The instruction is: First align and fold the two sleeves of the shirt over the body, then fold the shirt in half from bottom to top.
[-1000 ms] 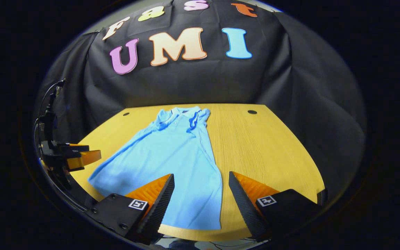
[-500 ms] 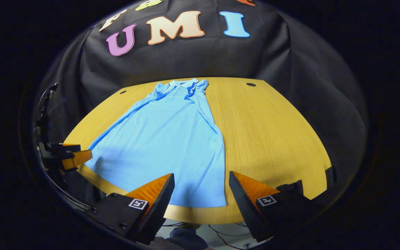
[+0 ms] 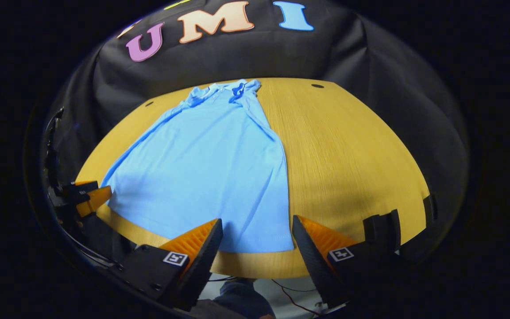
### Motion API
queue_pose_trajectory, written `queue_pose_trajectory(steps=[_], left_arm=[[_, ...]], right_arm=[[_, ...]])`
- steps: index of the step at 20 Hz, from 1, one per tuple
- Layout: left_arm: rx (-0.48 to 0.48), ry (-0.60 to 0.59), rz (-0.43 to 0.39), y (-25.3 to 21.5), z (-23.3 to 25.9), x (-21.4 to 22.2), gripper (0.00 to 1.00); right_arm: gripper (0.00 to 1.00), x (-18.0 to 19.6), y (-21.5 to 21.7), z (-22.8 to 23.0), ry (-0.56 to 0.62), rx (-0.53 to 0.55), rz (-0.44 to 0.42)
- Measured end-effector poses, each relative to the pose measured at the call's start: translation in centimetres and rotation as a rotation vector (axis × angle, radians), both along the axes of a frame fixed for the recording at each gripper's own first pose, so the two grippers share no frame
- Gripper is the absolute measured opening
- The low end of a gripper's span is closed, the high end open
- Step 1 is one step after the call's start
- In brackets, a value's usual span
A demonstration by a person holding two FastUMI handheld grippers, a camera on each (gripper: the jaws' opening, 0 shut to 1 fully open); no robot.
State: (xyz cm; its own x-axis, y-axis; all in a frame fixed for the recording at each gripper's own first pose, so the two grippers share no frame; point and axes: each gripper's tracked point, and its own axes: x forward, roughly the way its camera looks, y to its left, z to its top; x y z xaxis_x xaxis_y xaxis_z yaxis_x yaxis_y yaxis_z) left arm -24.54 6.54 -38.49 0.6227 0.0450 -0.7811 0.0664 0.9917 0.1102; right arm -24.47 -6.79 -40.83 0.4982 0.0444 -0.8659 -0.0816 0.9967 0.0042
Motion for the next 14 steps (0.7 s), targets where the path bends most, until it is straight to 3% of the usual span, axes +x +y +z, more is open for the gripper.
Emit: queue_pose_trajectory(steps=[3,5,6,7,8,9,11,14], left_arm=[[-0.070,0.001,0.051,-0.9,-0.6,0.2,0.86],[-0.076,0.000,0.023,-1.8,-0.8,0.2,0.77],[-0.068,-0.002,-0.005,-2.4,-0.8,0.1,0.70],[-0.061,-0.003,-0.031,-3.0,-0.7,0.2,0.53],[-0.051,-0.009,-0.047,-3.6,-0.7,0.1,0.42],[-0.023,-0.015,-0.046,-3.7,-0.7,0.0,0.18],[0.026,-0.015,-0.028,-3.7,-0.7,0.0,0.03],[0.002,0.039,0.033,-3.8,-0.8,0.1,0.00]], right_arm=[[0.99,-0.1,0.4,-0.3,0.000,-0.023,0.035],[0.85,-0.2,1.2,0.0,0.011,-0.005,0.047],[0.72,0.1,1.6,-0.3,0.009,0.004,0.056],[0.61,0.1,2.0,-0.4,0.017,0.016,0.055],[0.45,0.2,2.4,-0.3,0.013,0.035,0.054],[0.30,0.2,2.7,-0.3,0.020,0.045,0.045],[0.05,0.3,2.7,-0.4,0.021,0.060,0.039],[0.03,0.4,2.8,-0.3,0.026,0.077,0.028]])
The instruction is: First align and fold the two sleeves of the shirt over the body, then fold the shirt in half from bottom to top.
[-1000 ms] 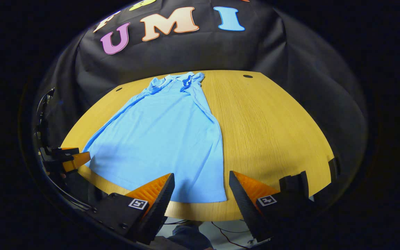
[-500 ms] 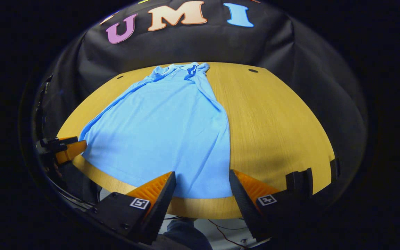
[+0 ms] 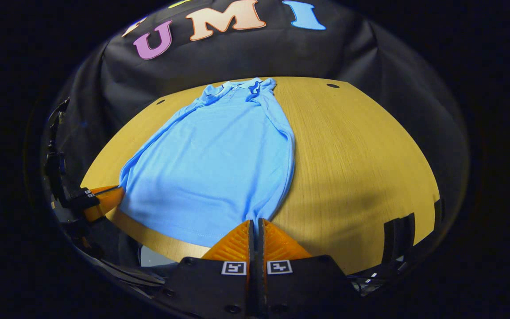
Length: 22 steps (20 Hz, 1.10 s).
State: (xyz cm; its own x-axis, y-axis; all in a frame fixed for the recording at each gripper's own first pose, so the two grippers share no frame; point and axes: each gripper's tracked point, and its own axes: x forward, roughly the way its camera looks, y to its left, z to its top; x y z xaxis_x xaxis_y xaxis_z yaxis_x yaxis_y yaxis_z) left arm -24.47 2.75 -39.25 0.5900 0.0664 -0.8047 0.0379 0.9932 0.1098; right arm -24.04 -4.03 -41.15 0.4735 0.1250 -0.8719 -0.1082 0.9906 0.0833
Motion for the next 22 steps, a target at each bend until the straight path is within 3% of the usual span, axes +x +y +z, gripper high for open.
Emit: queue_pose_trajectory(steps=[5,10,22], left_arm=[[-0.083,0.056,0.045,0.0,0.7,0.9,0.00],[-0.139,-0.007,0.052,-0.5,3.7,4.4,0.00],[-0.155,-0.131,0.041,0.7,8.8,14.8,0.00]], right_arm=[[0.02,1.8,0.6,2.1,-0.051,0.028,0.018],[0.03,5.3,1.7,4.6,-0.116,0.064,0.036],[0.03,15.9,3.0,8.4,-0.243,0.064,0.007]])
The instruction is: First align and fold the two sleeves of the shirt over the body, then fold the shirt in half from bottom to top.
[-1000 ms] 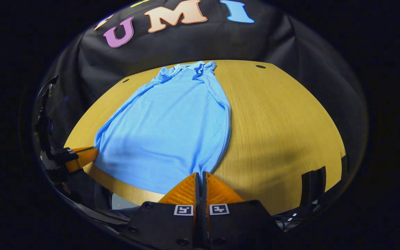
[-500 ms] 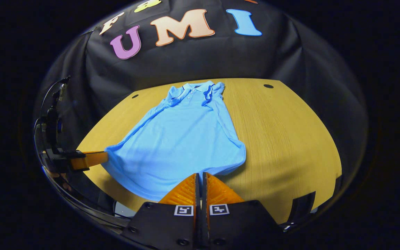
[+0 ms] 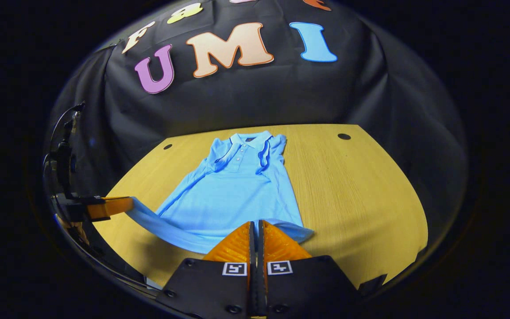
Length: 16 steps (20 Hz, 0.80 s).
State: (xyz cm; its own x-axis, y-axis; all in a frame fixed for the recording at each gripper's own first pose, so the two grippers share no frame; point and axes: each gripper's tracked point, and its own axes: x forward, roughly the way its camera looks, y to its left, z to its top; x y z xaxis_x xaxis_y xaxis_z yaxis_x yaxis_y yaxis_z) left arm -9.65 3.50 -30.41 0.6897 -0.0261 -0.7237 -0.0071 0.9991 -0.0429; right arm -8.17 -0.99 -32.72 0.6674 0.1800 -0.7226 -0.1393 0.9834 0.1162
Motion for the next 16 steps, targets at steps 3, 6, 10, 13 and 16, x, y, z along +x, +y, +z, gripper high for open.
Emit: queue_pose_trajectory(steps=[3,6,10,13,16], left_arm=[[0.004,-0.009,-0.015,0.1,0.4,2.9,0.00],[0.004,-0.025,-0.029,0.1,0.9,6.2,0.00],[-0.002,-0.059,-0.036,0.4,1.2,11.4,0.00],[-0.005,-0.074,-0.040,0.7,1.1,15.2,0.00],[-0.008,-0.087,-0.054,0.6,0.7,19.4,0.00]], right_arm=[[0.02,3.2,0.1,0.8,-0.029,0.003,-0.022],[0.02,6.0,0.4,1.4,-0.051,0.006,-0.037],[0.02,10.9,0.5,1.3,-0.088,-0.008,-0.058],[0.02,14.9,0.7,1.0,-0.110,-0.012,-0.082],[0.02,18.6,0.8,0.9,-0.137,-0.021,-0.099]])
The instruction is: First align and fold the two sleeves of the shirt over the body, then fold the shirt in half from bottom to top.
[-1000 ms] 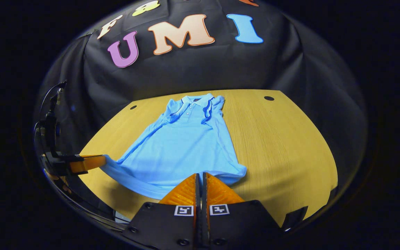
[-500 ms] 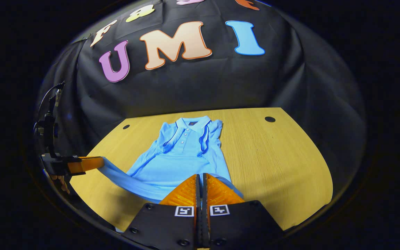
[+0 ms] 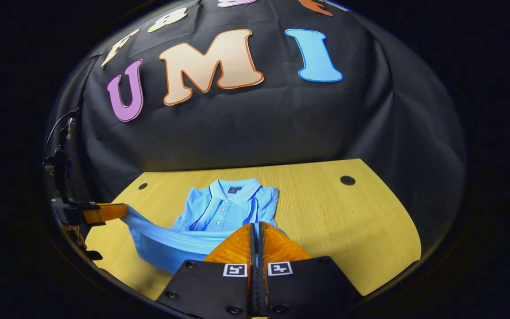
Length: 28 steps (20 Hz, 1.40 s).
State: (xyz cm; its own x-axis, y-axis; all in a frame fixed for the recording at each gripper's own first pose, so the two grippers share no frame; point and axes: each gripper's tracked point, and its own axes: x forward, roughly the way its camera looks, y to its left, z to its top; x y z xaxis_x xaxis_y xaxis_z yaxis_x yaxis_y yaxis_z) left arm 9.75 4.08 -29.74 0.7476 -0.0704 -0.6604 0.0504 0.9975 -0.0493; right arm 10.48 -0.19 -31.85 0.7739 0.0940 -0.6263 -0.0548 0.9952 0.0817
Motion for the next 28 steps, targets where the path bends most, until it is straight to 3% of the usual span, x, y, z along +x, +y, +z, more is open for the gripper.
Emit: queue_pose_trajectory(steps=[11,14,17,19,20,21,22,24,25,27,28], left_arm=[[-0.019,-0.037,-0.032,-0.3,-4.5,13.0,0.00],[-0.044,-0.017,-0.032,-1.0,-7.0,15.2,0.00],[-0.009,-0.002,-0.031,-0.7,-9.5,16.6,0.00],[-0.045,-0.008,-0.045,-1.5,-9.9,16.9,0.00],[-0.070,-0.015,-0.041,-1.8,-9.4,16.7,0.01],[-0.063,-0.030,-0.021,-1.3,-8.8,16.7,0.09],[-0.068,-0.046,-0.012,-1.3,-8.1,16.4,0.18],[-0.060,-0.086,0.009,-1.4,-5.6,15.7,0.46],[-0.053,-0.115,0.022,-1.3,-3.9,15.0,0.72],[-0.050,-0.191,0.040,-1.4,-0.1,13.4,0.85],[-0.050,-0.224,0.048,-1.5,2.2,12.3,0.86]], right_arm=[[0.02,11.5,0.4,-6.2,-0.032,-0.038,-0.103],[0.02,13.2,0.0,-9.0,-0.005,-0.067,-0.128],[0.02,13.9,-1.1,-11.3,0.019,-0.133,-0.164],[0.01,13.5,-0.7,-11.7,0.032,-0.136,-0.164],[0.13,13.5,-0.9,-11.7,0.029,-0.143,-0.159],[0.24,13.4,-0.8,-11.0,0.021,-0.145,-0.151],[0.43,13.2,-0.3,-9.9,-0.003,-0.134,-0.146],[0.80,12.9,0.1,-7.0,-0.067,-0.119,-0.139],[0.99,12.4,0.1,-5.1,-0.103,-0.122,-0.127],[0.99,10.9,0.1,-1.2,-0.162,-0.126,-0.103],[0.99,9.9,0.4,0.6,-0.189,-0.122,-0.088]])
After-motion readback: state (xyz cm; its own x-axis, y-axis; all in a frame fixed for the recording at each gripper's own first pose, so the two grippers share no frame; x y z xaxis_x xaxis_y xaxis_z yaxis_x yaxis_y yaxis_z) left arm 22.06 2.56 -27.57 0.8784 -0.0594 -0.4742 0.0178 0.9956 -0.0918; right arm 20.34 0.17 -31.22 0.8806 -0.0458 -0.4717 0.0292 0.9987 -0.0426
